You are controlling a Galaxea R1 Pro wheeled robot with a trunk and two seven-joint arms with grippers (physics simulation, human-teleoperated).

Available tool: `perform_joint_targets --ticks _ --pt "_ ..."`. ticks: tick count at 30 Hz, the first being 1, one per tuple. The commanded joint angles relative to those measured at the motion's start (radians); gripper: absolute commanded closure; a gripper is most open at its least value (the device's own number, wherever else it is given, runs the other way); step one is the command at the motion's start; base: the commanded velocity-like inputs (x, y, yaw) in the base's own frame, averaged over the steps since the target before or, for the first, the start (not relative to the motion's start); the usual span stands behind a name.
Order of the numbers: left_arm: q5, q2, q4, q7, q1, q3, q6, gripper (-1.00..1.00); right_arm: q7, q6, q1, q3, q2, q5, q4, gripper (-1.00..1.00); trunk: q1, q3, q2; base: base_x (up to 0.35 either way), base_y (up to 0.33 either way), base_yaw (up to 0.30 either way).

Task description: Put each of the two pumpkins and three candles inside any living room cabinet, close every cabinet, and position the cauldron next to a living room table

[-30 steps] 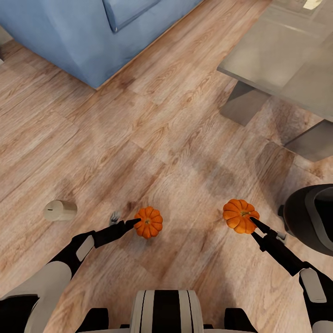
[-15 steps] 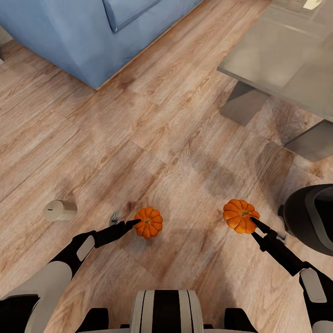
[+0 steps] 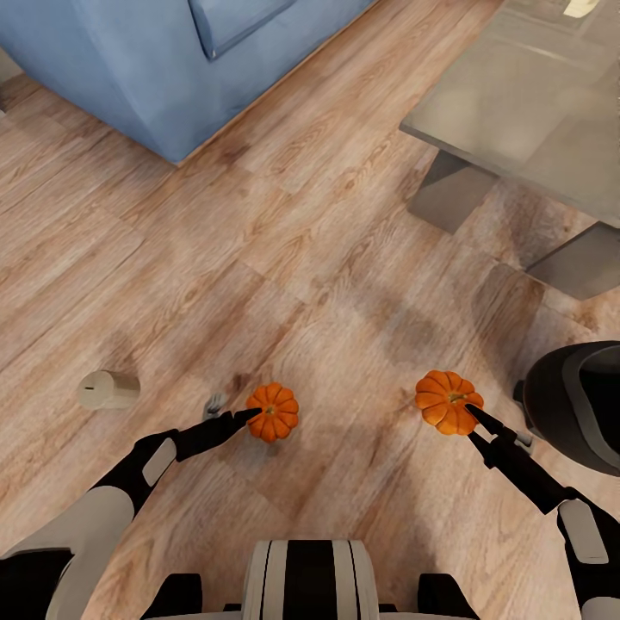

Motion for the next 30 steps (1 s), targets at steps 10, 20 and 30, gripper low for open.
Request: perform_joint_targets --ticks 10,20,30 --pt "0.004 0.000 0.000 -0.001 0.000 0.002 0.009 -1.00 0.002 0.006 -0.001 -0.002 0.000 -0.003 0.000 1.00 0.000 0.000 0.000 -0.001 -0.026 0.000" --pt "0.004 -0.001 0.001 -0.001 0.000 0.002 0.009 -1.00 0.002 0.006 -0.001 -0.002 0.000 -0.003 0.000 1.00 0.000 0.000 0.000 0.000 -0.073 0.000" --pt "0.004 -0.001 0.001 0.000 0.000 0.002 0.009 1.00 0.002 0.006 -0.001 -0.002 0.000 -0.003 0.000 1.00 0.000 0.000 0.000 0.000 -0.010 0.000"
